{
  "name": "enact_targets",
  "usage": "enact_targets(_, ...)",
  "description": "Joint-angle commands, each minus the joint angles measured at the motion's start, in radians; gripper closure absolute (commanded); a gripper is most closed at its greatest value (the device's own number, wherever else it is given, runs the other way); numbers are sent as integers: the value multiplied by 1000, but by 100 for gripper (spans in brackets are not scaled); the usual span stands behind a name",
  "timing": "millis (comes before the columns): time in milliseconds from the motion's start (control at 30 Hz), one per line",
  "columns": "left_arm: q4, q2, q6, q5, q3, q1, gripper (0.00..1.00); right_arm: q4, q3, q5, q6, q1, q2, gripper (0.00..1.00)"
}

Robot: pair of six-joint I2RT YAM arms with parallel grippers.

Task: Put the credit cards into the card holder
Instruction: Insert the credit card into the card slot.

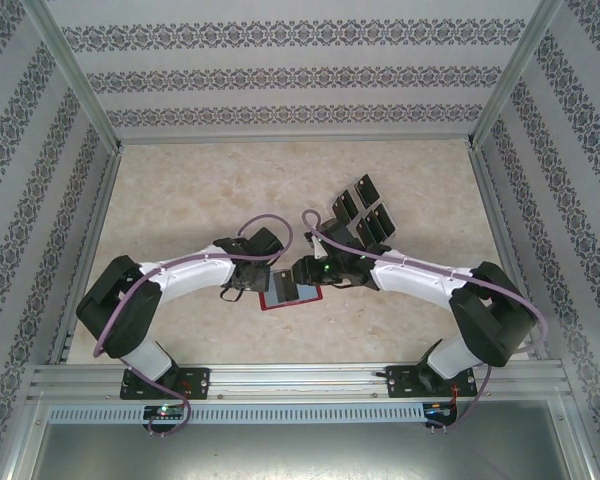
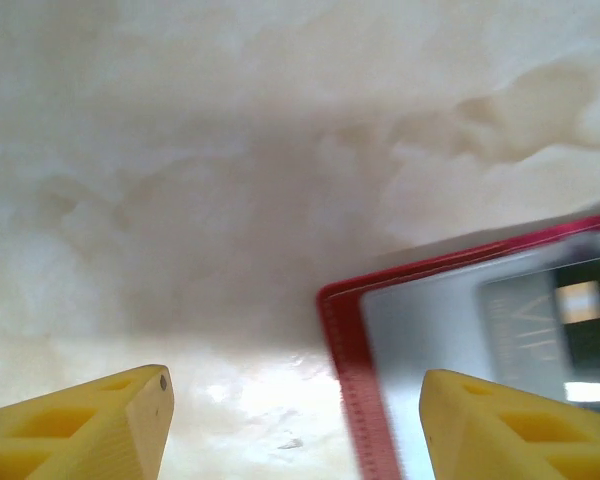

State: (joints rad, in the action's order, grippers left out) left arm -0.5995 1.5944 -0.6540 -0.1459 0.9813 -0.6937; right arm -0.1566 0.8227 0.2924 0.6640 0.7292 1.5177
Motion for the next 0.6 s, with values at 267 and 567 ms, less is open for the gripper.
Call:
enact_targets(267, 22, 97, -15, 103, 148, -45, 33, 77, -69, -32, 24, -2, 115, 100)
enact_targets(567, 53, 184, -44, 122, 186, -84, 33, 116, -112, -30, 37, -16, 131, 100)
